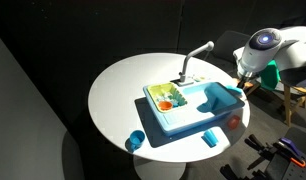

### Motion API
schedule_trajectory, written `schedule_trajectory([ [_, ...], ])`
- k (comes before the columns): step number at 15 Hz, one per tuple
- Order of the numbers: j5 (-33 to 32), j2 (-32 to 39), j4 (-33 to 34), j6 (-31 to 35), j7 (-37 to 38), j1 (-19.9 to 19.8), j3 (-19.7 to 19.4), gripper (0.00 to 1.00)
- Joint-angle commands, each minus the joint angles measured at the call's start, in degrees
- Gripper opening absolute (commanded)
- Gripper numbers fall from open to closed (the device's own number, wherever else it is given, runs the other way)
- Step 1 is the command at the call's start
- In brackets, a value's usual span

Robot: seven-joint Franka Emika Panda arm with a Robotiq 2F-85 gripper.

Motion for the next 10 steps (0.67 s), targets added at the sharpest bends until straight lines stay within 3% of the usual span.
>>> schedule_trajectory([
  [1,-1.71,1.43,1.79,2.02,-0.26,-1.27,-0.12,0.01],
  [10,-1.39,3.91,4.31,3.66,-1.00,-1.63,-0.51,0.01],
])
